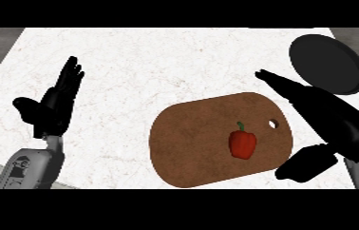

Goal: Pick the bell pepper from the cutting board and place it in the pan

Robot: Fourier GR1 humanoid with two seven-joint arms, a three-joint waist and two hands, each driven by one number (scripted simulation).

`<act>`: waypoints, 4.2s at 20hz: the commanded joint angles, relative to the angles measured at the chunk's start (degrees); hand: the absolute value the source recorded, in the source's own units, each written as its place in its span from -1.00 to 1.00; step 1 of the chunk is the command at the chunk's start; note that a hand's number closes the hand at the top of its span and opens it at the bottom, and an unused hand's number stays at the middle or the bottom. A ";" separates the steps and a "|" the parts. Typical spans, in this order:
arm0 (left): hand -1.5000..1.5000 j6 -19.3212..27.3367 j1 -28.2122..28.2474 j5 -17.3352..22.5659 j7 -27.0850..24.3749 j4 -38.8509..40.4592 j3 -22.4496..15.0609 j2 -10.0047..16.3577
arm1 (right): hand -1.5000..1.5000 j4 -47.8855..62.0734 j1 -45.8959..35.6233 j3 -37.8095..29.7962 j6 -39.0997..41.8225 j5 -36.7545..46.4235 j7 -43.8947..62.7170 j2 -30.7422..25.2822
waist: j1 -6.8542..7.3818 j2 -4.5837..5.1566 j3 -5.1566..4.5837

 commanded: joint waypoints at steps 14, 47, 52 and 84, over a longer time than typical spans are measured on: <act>0.00 -0.53 2.06 -4.77 1.86 -3.98 1.27 -3.97 | -1.00 6.32 3.19 0.19 11.22 9.39 -7.45 5.88 | -0.09 -0.04 0.01; 0.00 -7.81 1.60 -5.43 0.85 -1.38 8.13 -4.93 | -1.00 26.04 5.78 7.41 13.03 35.30 -16.74 18.41 | -0.08 0.00 0.01; 0.00 -5.69 -1.72 -6.98 5.18 -2.82 7.67 -5.45 | 1.00 24.05 3.85 9.19 15.32 36.16 -23.45 16.43 | -0.09 -0.01 0.02; 0.00 -7.49 -1.48 -7.57 1.35 0.65 9.53 -6.62 | 1.00 6.23 5.92 -18.52 -11.29 35.09 -32.60 15.89 | -0.16 0.06 0.00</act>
